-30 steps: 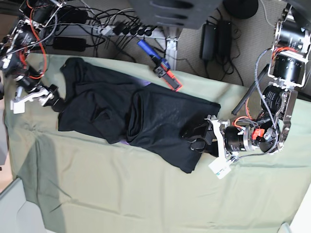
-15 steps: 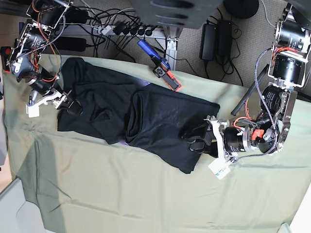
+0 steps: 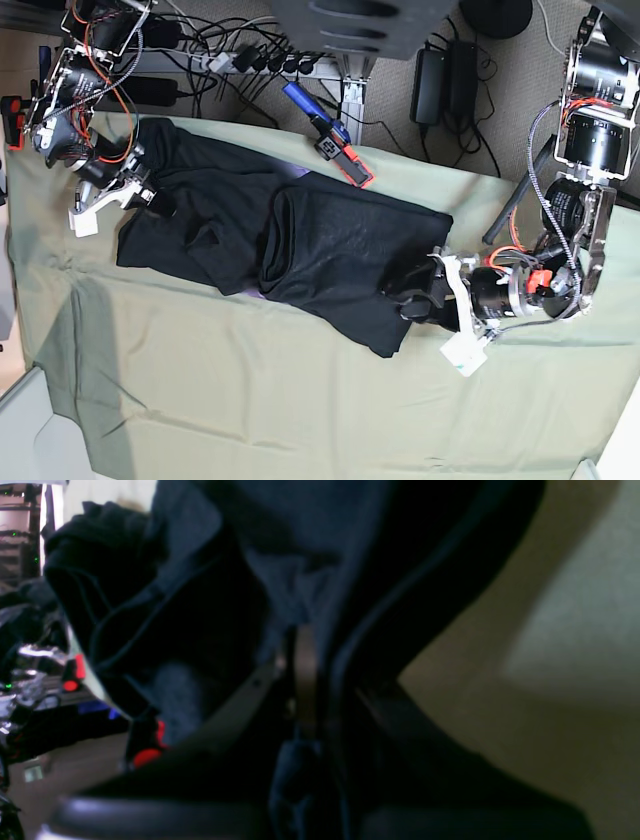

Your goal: Fold the T-shirt properly

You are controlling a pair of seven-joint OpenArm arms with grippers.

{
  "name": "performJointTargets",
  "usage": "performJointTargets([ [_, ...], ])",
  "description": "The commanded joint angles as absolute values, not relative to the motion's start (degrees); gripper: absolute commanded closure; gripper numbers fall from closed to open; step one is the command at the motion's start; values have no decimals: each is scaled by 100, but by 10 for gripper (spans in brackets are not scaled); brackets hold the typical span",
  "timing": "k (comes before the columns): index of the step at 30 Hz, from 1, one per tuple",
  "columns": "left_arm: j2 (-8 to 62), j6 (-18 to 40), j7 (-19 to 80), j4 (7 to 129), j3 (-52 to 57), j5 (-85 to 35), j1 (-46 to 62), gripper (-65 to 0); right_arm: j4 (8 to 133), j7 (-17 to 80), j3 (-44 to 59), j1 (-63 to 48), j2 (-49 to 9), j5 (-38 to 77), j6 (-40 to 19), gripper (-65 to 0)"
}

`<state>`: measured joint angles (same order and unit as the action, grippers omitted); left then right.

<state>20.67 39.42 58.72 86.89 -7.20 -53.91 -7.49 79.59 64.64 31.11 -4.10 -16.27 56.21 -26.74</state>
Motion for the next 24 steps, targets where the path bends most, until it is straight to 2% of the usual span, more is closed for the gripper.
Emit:
performJointTargets([
  [1, 2117, 4000, 5769, 8790, -585, -5535, -873, -331, 8031, 6292, 3146, -349, -1787, 5542, -3194, 0],
  [11, 2672, 4000, 6029, 8790, -259, -6147, -869, -331, 8031, 6027, 3933, -320, -2904, 5402, -3192, 0],
  [15, 2762, 4000, 6049, 8790, -259, -6195, -871, -331, 8066, 6200, 4226, -318, -3140, 5922, -3201, 0],
  [19, 2766, 4000, 6045, 8790, -139, -6195, -873, -331, 8534, 6445, 4169, -320, -2952, 6250, -3286, 0],
  [24, 2788, 4000, 6047, 8790, 403, -6274, -873, -331, 9741, 6458, 3962, -322, -2239, 6254, -3286, 0],
])
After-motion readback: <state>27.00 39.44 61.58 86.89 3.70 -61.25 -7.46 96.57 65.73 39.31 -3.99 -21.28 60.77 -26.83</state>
